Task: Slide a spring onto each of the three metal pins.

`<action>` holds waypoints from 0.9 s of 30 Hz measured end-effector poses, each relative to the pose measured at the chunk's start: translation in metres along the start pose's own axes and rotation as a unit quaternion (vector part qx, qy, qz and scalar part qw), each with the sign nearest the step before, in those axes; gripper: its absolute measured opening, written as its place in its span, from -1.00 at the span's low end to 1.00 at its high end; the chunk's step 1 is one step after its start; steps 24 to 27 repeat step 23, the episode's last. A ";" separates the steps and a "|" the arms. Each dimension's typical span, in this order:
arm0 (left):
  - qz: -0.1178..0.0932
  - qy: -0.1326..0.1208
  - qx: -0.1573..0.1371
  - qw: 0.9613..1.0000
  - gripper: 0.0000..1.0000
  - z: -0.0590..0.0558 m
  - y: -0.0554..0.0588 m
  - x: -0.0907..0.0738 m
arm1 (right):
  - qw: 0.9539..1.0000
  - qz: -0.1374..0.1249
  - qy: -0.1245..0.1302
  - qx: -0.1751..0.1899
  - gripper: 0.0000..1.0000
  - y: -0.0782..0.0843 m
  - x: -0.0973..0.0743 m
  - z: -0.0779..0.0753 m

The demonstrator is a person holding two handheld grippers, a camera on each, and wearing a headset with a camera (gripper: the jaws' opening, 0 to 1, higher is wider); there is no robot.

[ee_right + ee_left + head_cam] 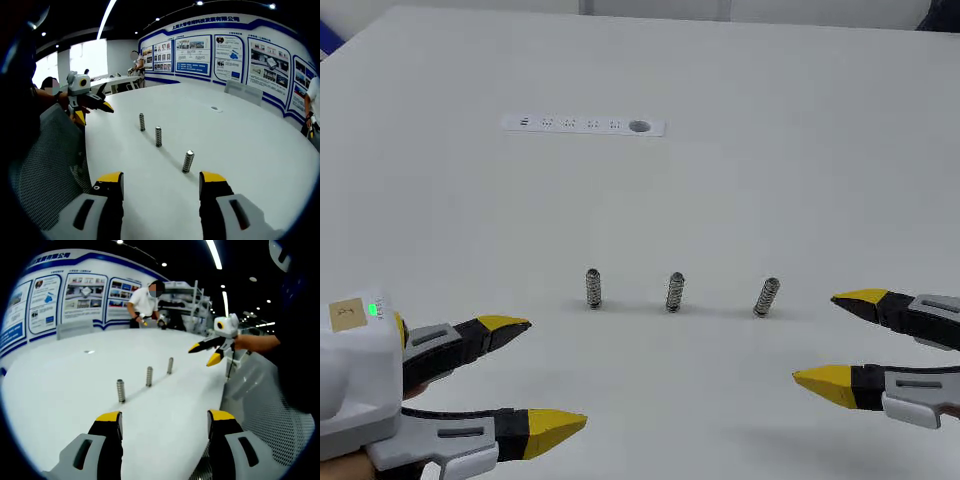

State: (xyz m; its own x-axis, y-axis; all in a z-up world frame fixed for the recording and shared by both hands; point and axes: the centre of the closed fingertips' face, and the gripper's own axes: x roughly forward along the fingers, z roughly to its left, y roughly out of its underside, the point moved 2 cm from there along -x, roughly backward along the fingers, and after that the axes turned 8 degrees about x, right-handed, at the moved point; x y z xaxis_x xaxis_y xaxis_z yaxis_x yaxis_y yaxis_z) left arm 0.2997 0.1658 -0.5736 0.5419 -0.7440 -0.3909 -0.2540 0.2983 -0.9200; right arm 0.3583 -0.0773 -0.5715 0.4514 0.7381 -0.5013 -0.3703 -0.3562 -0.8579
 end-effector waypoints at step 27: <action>-0.008 -0.017 -0.015 1.000 0.40 0.008 -0.001 -0.004 | 1.000 0.012 0.007 0.021 0.30 0.012 0.002 -0.005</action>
